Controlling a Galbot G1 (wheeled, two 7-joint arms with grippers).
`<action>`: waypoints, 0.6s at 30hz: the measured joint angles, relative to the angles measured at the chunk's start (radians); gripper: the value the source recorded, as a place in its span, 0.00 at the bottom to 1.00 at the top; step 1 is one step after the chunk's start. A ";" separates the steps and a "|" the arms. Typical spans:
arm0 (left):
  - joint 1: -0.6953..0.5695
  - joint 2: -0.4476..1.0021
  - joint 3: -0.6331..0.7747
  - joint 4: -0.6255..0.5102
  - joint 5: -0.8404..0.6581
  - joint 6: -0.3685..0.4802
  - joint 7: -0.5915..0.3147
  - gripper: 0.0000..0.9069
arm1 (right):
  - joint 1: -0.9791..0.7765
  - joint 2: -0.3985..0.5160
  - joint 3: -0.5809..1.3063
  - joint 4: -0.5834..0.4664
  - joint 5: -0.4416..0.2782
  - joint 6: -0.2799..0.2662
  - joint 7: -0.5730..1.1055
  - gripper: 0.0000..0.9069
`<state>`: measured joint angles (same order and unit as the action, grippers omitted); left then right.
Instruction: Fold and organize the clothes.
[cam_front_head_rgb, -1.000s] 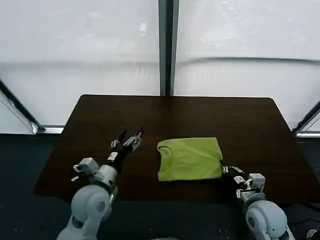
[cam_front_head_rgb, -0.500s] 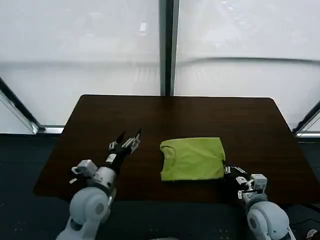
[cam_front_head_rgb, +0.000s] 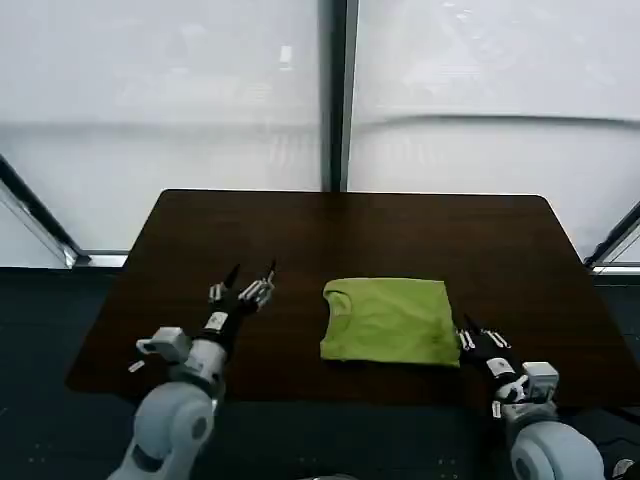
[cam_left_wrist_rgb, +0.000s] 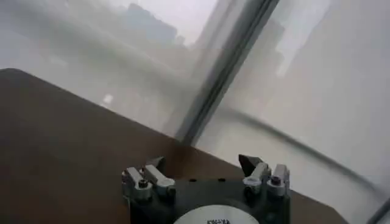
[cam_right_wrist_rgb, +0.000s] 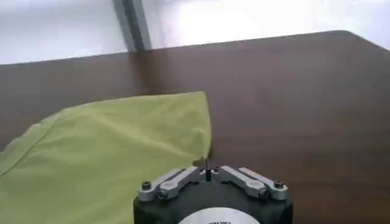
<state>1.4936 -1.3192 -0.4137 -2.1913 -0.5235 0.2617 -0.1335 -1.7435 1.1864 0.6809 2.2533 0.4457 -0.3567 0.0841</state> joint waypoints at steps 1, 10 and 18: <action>0.007 0.016 -0.005 -0.005 0.024 -0.009 -0.006 0.97 | -0.015 0.000 0.007 0.008 -0.023 0.047 -0.002 0.97; 0.148 0.158 -0.097 -0.087 0.117 -0.052 -0.025 0.97 | -0.161 0.030 0.034 0.000 -0.205 0.507 0.012 0.97; 0.374 0.179 -0.187 -0.179 0.110 -0.097 -0.076 0.97 | -0.285 0.056 0.020 0.015 -0.247 0.613 0.089 0.97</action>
<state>1.8676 -1.1402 -0.6011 -2.3706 -0.4131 0.1643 -0.2095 -2.0285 1.2426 0.7014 2.2682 0.1988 0.2563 0.1728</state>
